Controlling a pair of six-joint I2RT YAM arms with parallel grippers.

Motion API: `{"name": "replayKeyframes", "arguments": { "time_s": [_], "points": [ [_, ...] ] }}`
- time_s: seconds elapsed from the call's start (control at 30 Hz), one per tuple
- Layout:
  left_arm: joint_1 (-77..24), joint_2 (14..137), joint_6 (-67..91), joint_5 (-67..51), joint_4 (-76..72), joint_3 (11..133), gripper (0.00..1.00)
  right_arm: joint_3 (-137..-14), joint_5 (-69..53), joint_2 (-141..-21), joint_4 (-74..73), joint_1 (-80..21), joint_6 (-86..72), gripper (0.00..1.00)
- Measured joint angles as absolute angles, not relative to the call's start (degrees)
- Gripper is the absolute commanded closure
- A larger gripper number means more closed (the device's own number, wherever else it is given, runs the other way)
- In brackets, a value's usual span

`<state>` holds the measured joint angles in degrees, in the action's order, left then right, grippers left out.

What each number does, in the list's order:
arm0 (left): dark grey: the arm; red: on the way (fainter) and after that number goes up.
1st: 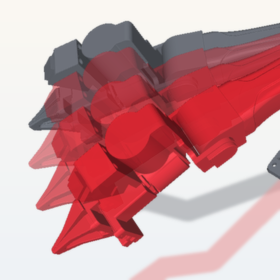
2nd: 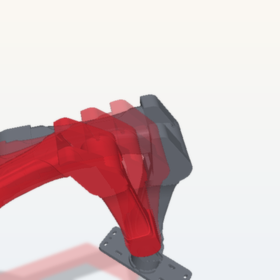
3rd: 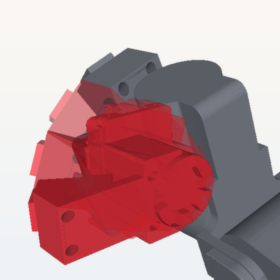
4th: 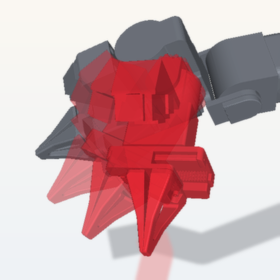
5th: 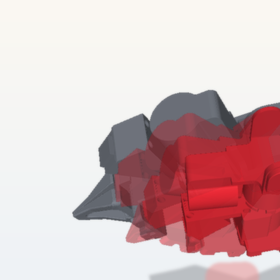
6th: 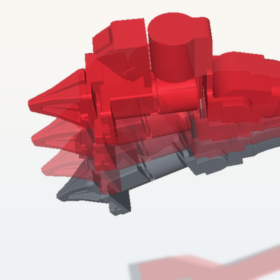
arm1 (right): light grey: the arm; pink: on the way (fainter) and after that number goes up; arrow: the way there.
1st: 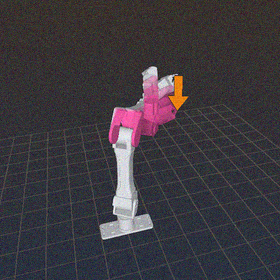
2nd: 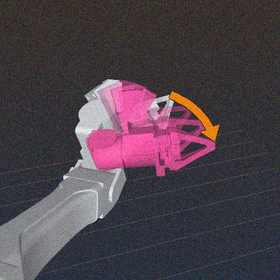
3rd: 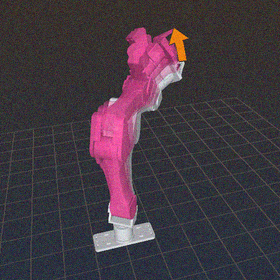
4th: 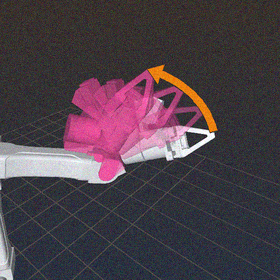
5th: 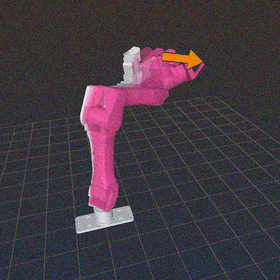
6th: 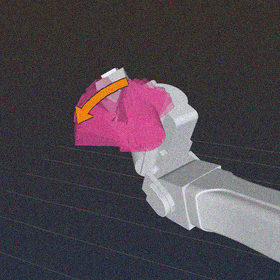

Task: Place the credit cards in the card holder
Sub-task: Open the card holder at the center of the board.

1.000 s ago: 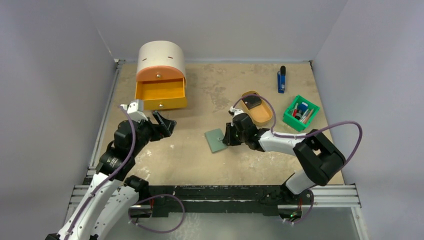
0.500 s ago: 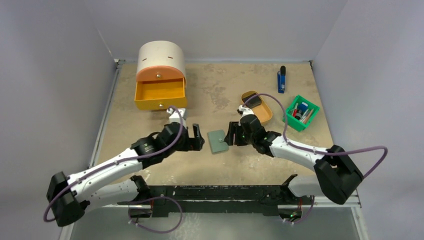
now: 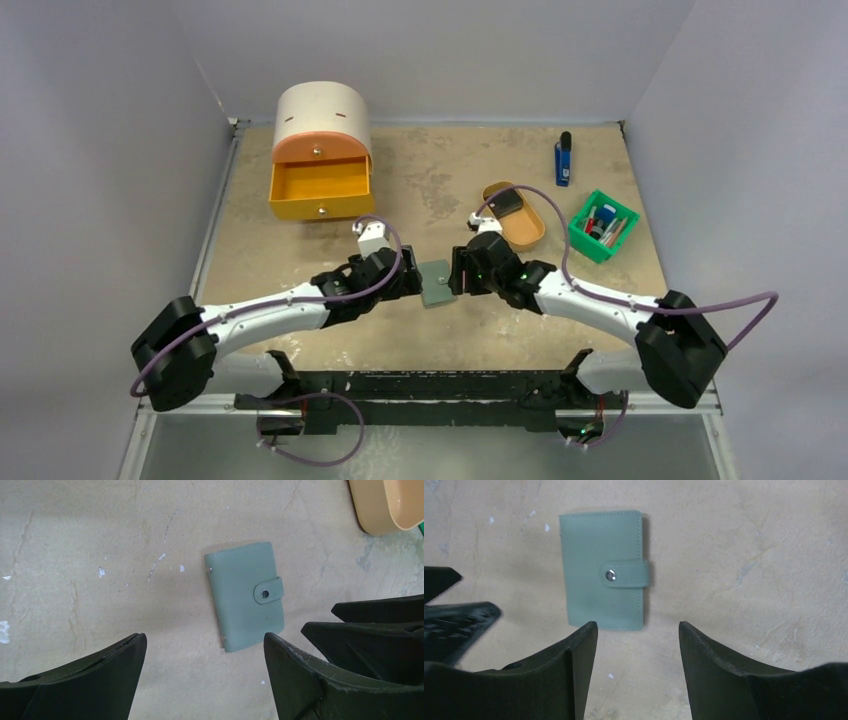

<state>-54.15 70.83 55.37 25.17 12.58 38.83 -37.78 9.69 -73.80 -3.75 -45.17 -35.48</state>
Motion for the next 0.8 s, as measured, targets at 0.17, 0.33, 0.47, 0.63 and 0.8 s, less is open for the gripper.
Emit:
{"name": "replayKeyframes", "arguments": {
  "time_s": [0.17,0.33,0.47,0.63,0.8],
  "points": [
    [-53.2,73.9,58.2,24.4,8.1,38.0,0.18,-45.9,13.1,-79.4,-8.6,-47.0,-36.8,0.33],
    [-47.5,75.8,60.4,18.3,1.7,35.4,0.25,-50.8,14.8,-84.1,-13.0,-47.3,-39.9,0.4],
    [-45.3,79.7,61.1,13.1,-2.9,34.2,0.29,-50.5,14.2,-84.5,-12.4,-47.4,-40.1,0.46],
    [-45.4,82.1,62.6,8.8,-7.4,32.9,0.38,-49.5,13.8,-83.2,-10.5,-47.5,-39.6,0.48],
    [-45.0,85.1,64.8,5.9,-12.5,32.7,0.41,-49.5,15.6,-83.1,-9.8,-48.6,-39.2,0.4]
  ]
}}
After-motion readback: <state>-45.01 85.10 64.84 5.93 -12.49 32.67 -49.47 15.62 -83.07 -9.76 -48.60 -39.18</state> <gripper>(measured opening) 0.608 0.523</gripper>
